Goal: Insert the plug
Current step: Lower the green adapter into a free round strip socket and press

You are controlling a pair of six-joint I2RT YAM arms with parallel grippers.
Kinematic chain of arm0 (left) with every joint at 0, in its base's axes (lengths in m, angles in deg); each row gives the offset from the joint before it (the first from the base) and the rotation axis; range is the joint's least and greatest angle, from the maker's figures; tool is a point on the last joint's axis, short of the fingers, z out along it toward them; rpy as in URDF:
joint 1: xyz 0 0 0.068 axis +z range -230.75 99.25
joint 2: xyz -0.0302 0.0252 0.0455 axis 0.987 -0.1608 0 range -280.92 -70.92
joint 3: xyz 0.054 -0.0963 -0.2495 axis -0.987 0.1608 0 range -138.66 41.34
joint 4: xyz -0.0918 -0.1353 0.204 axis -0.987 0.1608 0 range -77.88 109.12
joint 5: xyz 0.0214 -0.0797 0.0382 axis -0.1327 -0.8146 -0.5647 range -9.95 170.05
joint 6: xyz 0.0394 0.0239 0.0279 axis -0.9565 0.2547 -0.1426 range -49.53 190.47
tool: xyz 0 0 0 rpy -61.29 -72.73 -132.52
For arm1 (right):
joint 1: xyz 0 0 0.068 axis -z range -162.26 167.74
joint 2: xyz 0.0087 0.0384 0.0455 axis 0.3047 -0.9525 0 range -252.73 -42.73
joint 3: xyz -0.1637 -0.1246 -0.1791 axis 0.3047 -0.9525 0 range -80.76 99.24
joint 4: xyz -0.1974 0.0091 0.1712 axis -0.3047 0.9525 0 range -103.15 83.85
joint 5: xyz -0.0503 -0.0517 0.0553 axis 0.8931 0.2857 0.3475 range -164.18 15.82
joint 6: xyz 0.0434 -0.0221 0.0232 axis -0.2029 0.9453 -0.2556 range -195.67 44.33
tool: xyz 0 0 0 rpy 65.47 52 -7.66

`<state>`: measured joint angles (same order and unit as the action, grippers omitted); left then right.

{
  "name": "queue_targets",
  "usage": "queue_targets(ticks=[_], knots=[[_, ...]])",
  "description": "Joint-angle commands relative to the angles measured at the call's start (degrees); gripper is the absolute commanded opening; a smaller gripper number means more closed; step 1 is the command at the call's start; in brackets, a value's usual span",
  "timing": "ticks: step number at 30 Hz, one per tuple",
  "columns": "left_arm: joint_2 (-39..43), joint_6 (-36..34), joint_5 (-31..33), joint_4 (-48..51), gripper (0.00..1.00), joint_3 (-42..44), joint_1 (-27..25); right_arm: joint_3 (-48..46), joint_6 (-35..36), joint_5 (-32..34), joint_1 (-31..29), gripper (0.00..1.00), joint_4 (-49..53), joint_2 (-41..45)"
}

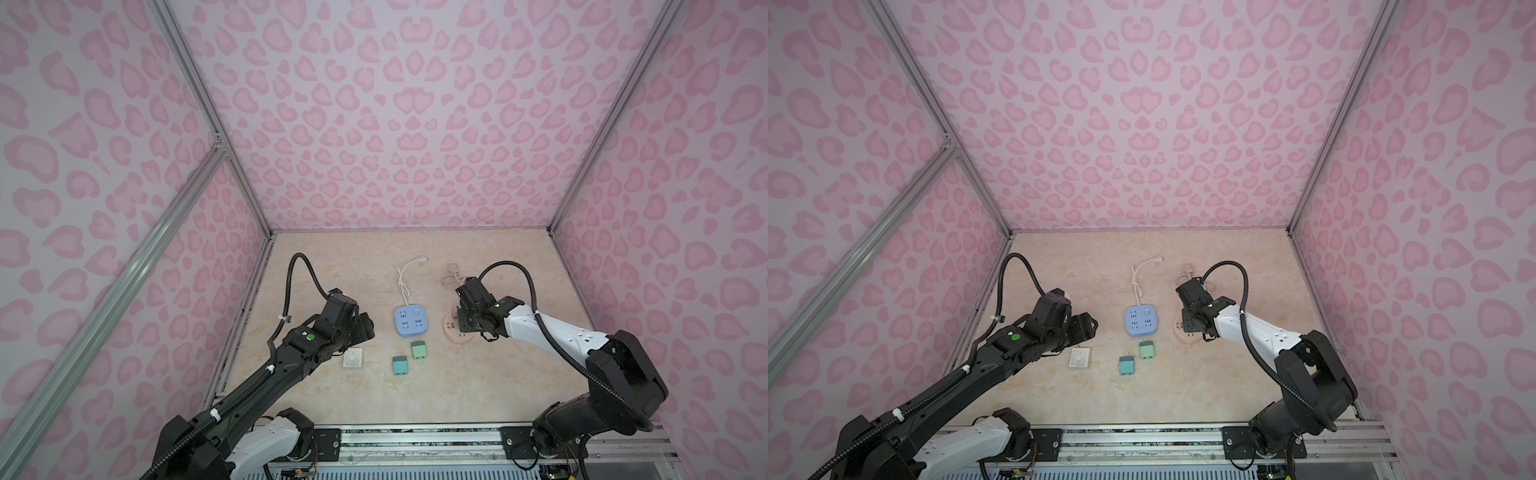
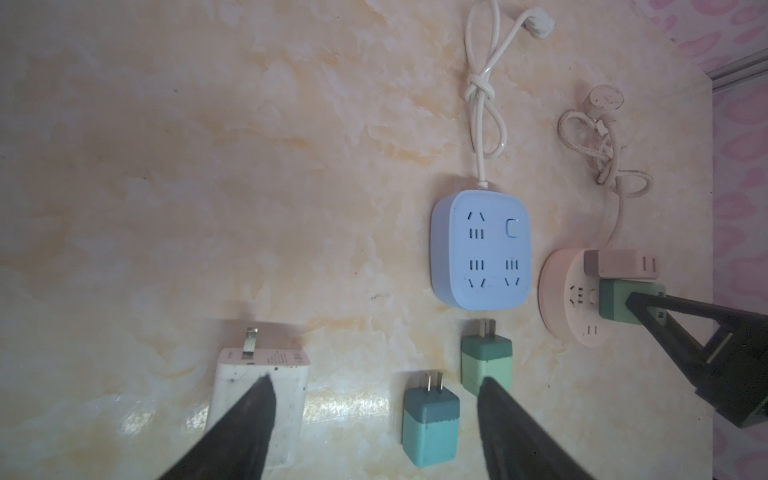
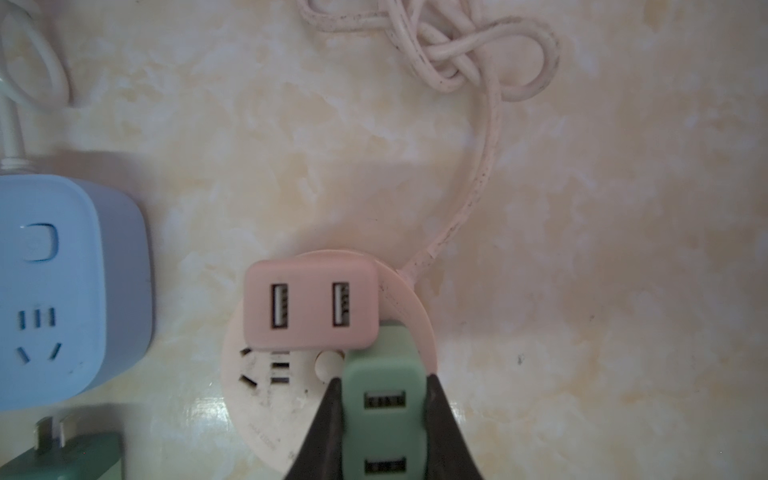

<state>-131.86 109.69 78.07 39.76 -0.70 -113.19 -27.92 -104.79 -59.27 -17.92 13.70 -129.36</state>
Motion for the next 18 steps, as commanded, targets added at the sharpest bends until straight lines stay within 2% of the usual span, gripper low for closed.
queue_targets(ticks=[1,4,9,13,15,18], knots=[[-0.5,-1.5,0.8,1.0,0.79,-1.6,0.0,-0.4,-0.3,-1.4,0.0,0.00,10.1,-0.8],[-0.9,-1.7,0.8,1.7,0.78,-2.7,0.0,-0.3,-0.3,-1.8,0.0,0.06,10.0,-0.8],[-1.3,-1.3,0.4,1.5,0.79,-2.9,-0.1,0.2,0.1,-2.3,0.0,0.26,10.2,-0.7],[-2.1,-1.6,0.3,1.9,0.79,-3.1,-0.2,0.2,0.3,-2.3,0.0,0.38,10.2,0.1],[-2.5,-1.7,0.2,2.2,0.79,-3.6,-0.3,0.2,0.2,-2.5,0.1,0.47,10.4,0.8],[-3.0,-2.0,0.5,2.2,0.78,-4.0,-0.3,-0.4,0.0,-2.6,0.1,0.53,10.5,2.3]])
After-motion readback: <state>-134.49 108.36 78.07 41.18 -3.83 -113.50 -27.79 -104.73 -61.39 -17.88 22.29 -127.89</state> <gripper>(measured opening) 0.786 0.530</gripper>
